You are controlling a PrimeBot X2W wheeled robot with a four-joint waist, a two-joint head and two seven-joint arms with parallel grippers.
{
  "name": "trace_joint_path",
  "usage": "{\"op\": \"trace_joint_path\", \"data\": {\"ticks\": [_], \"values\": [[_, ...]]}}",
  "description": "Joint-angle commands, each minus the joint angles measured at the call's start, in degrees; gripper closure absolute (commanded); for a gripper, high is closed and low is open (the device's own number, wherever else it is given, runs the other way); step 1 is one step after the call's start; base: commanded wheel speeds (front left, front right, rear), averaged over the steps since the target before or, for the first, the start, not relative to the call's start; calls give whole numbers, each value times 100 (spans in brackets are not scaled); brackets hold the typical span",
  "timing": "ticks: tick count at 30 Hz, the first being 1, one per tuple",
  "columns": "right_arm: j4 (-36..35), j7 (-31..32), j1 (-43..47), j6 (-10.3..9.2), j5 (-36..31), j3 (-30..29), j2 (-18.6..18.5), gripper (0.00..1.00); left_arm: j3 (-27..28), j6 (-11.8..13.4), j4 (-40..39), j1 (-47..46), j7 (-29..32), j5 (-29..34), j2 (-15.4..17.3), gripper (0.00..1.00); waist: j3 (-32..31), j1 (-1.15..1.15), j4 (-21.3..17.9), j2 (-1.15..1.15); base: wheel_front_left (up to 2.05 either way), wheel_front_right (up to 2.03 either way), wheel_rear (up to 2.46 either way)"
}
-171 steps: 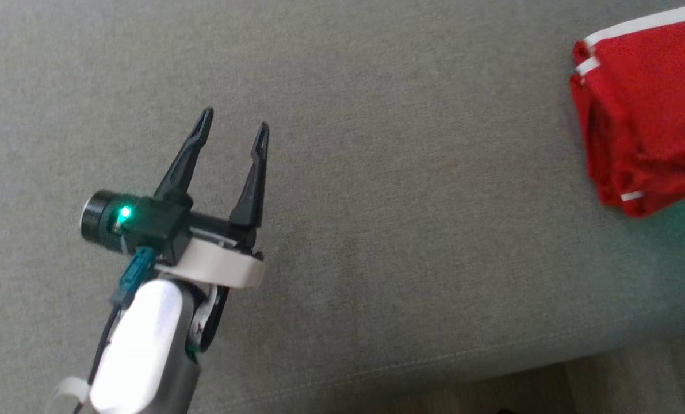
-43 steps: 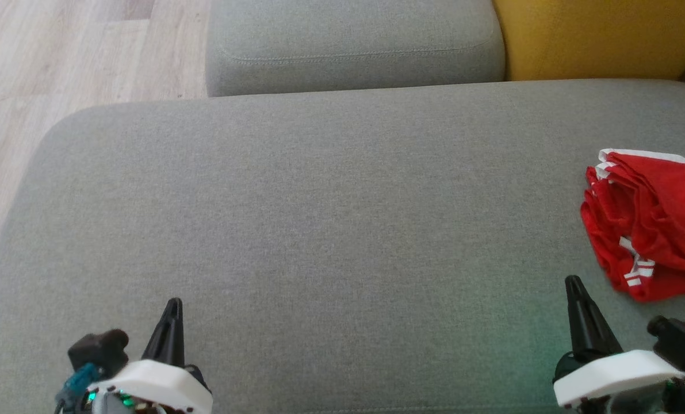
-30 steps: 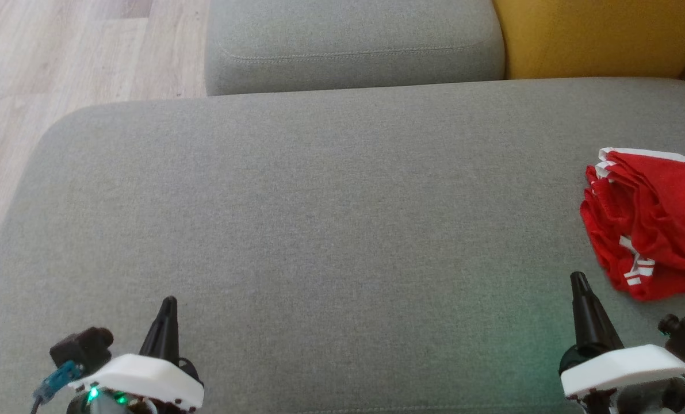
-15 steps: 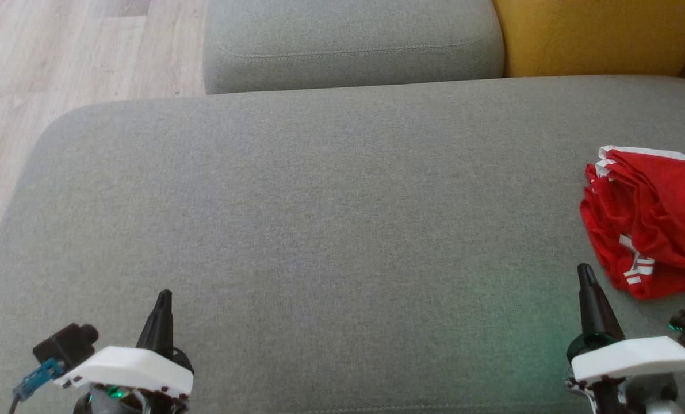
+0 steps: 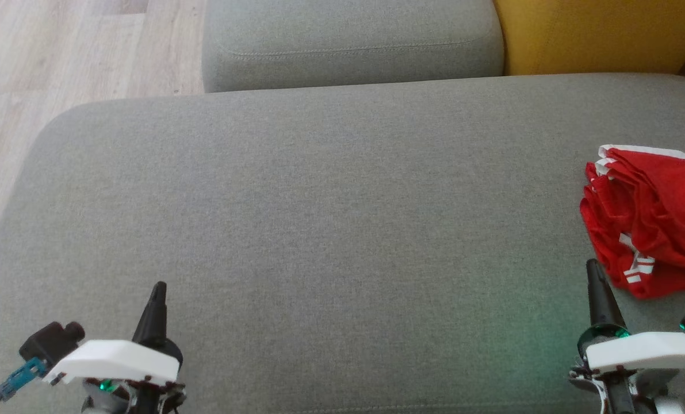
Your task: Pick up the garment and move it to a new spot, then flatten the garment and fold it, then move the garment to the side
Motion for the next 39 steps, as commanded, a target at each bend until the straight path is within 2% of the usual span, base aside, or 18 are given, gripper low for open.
{"op": "trace_joint_path", "data": {"ticks": [1, 39], "values": [[-141, 29, -333, -2, 212, 41, -138, 100, 236, -58, -153, -334, 47, -193, 15, 100, 3, 0, -1, 0, 0, 0, 0], [302, 224, -766, -4, 2751, -150, -148, 100, 874, -530, 3, -635, 603, -2690, -192, 100, 60, 0, -29, 0, 0, 0, 0]]}}
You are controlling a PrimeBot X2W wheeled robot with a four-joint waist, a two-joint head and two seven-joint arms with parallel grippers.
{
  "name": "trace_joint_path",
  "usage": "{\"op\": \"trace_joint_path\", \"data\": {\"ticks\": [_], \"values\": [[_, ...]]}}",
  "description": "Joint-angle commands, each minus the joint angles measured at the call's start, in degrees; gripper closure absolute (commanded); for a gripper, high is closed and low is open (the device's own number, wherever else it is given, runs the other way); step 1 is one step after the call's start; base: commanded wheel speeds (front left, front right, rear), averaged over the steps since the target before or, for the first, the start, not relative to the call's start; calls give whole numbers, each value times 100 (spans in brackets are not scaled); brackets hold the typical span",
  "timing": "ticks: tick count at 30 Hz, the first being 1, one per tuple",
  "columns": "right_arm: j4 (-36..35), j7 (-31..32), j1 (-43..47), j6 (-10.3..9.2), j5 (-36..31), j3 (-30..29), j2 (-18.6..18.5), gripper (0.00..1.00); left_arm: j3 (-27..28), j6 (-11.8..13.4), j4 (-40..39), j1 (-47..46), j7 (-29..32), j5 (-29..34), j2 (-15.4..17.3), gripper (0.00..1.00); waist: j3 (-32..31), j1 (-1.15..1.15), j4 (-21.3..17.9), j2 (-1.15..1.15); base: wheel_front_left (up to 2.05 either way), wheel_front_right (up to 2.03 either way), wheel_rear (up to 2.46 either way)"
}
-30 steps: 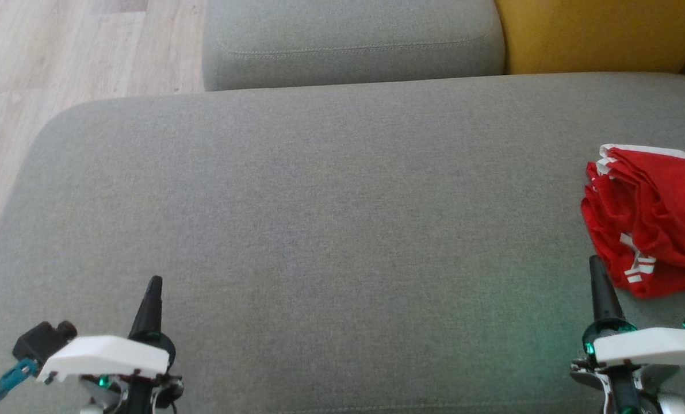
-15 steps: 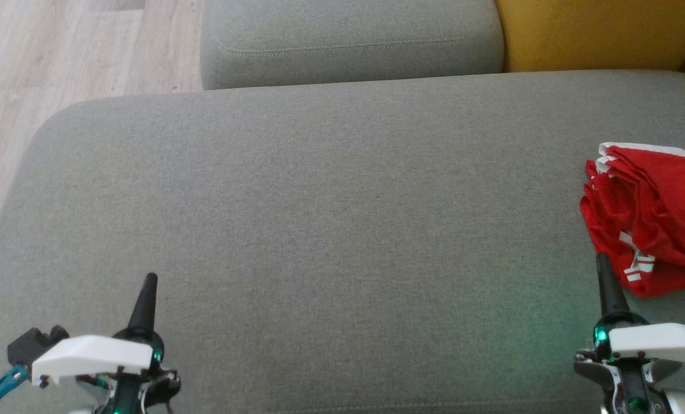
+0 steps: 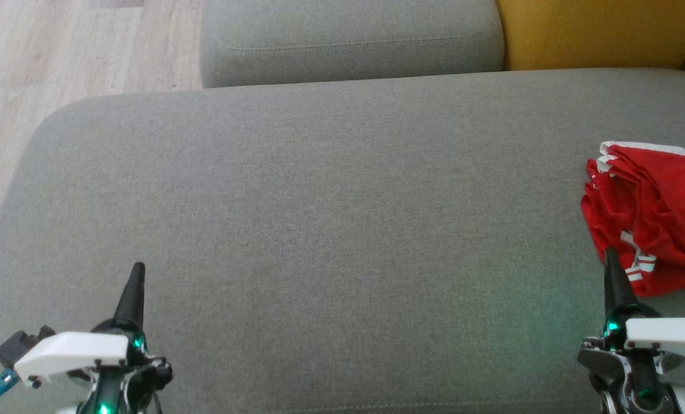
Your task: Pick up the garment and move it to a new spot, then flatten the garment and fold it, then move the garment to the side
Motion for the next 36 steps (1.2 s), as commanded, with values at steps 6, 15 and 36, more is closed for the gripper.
{"op": "trace_joint_path", "data": {"ticks": [6, 15, 36], "values": [[-95, 66, -389, -4, 565, 42, -135, 100, 326, -143, -135, -430, 144, -541, -2, 100, 11, 0, -5, 0, 0, 0, 0], [10, 118, -492, -4, 1161, -10, -133, 100, 481, -255, -97, -502, 279, -1130, -54, 100, 24, 0, -12, 0, 0, 0, 0], [41, 166, -524, -4, 1287, -66, -102, 100, 547, -286, -87, -524, 335, -1270, -85, 100, 28, 0, -13, 0, 0, 0, 0]]}}
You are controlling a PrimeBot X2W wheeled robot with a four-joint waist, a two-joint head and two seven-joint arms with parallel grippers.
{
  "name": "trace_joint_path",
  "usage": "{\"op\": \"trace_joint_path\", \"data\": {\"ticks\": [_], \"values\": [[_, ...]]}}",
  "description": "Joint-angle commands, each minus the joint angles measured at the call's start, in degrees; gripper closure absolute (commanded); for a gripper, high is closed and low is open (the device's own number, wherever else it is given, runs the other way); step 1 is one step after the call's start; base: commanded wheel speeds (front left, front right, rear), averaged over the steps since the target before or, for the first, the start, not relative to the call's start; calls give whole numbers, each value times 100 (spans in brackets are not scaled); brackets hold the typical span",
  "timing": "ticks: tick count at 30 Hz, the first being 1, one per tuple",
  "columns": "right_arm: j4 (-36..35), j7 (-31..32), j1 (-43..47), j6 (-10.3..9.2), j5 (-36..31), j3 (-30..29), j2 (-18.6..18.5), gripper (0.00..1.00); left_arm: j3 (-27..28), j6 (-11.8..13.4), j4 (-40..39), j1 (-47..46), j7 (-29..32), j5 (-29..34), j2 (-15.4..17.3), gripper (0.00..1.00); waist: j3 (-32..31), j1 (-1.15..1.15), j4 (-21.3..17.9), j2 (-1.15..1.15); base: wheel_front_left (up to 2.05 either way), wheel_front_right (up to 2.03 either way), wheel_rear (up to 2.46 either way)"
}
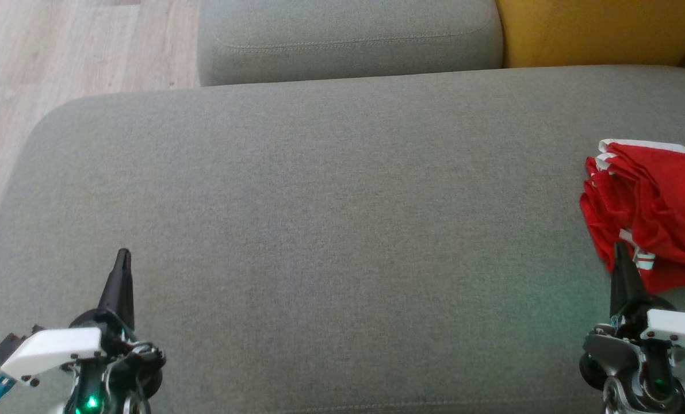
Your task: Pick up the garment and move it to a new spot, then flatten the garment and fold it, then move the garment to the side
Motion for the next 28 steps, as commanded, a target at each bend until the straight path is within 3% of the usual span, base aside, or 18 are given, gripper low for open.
{"op": "trace_joint_path", "data": {"ticks": [1, 28], "values": [[-187, 58, -275, -4, 18, 104, -95, 100, 184, -42, -169, -297, 41, -10, 37, 100, 0, 0, 0, 0, 0, 0, 0], [-184, 95, -279, -4, -21, 58, -63, 100, 209, -42, -168, -299, 61, 11, 19, 100, 0, 0, 0, 0, 0, 0, 0]]}}
